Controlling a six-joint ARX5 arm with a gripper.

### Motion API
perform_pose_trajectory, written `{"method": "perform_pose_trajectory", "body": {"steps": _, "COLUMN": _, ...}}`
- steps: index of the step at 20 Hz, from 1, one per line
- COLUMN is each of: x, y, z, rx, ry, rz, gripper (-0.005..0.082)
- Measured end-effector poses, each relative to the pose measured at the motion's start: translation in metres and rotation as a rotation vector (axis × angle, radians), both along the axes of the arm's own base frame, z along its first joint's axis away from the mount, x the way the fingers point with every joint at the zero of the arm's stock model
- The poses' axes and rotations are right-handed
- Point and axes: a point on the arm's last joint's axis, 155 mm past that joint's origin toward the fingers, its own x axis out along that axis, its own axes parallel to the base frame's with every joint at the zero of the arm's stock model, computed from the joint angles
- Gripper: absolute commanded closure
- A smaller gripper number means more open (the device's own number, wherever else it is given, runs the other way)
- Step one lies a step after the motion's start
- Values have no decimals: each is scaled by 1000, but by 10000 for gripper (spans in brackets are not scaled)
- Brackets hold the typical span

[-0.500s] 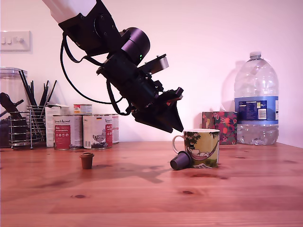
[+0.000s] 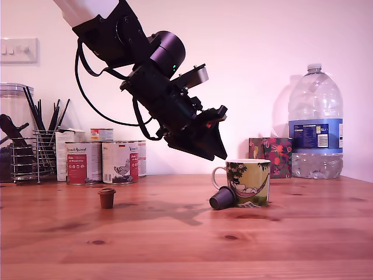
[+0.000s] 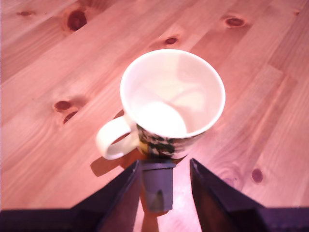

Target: Pick up the coffee capsules from the table one by one and drop them inside the nearest coffee cup

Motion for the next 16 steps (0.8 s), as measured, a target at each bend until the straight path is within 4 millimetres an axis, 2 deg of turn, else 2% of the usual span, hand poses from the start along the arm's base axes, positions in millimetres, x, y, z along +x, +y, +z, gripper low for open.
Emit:
{"method": "perform_pose_trajectory", "body": {"steps": 12, "x": -8, "y": 5, "z": -10, "rx": 35, "ry": 45, "rz": 1, "gripper": 499}}
{"method": "perform_pose_trajectory", "body": {"steps": 16, "x": -9, "y": 8, "z": -9, "rx": 10, "ry": 4, "rz": 5, "gripper": 499}}
